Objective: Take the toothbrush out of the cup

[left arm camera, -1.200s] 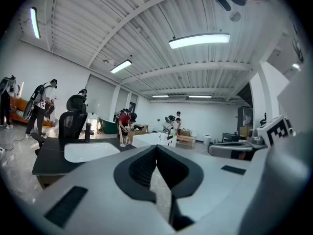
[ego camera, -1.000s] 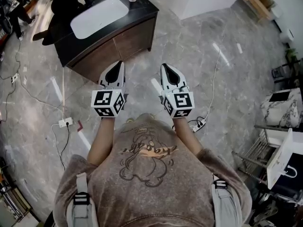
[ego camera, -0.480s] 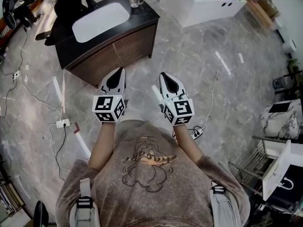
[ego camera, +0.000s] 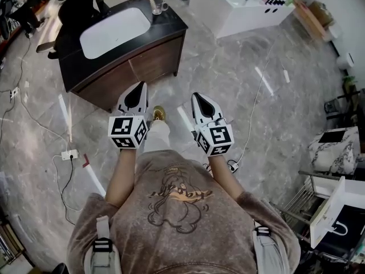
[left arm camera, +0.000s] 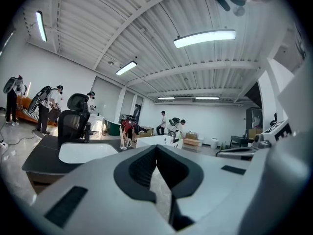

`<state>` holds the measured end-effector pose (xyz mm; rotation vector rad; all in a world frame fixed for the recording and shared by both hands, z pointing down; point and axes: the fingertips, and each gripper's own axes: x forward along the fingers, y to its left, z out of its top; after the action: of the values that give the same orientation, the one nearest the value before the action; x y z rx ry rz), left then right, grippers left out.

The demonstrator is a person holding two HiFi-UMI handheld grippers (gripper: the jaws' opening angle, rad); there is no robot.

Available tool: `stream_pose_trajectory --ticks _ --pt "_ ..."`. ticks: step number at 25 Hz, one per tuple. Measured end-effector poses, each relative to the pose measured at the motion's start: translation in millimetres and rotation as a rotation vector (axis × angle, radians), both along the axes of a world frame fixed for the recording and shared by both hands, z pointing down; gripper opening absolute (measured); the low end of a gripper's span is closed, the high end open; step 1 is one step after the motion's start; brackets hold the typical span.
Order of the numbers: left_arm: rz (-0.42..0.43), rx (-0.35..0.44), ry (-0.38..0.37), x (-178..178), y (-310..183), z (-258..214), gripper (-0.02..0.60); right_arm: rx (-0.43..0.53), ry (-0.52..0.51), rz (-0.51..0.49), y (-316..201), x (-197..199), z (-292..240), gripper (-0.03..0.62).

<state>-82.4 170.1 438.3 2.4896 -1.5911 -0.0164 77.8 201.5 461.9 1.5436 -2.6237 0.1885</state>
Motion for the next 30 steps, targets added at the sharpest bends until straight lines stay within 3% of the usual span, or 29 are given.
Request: stream_pose_trajectory --ticks 10,22,30 --pt "0.025 -0.004 0.002 6 -103 4 0.017 -0.013 -0.008 0.008 -98 1 7 0.018" --pt "0.066 -0.004 0.043 -2 -262 -18 0.017 -0.012 -0.014 0.03 -252 -6 -12 0.018" --pt "0.111 0.008 0.013 -3 -344 -27 0.017 -0.02 -0.022 0.015 -326 -20 -14 0.018"
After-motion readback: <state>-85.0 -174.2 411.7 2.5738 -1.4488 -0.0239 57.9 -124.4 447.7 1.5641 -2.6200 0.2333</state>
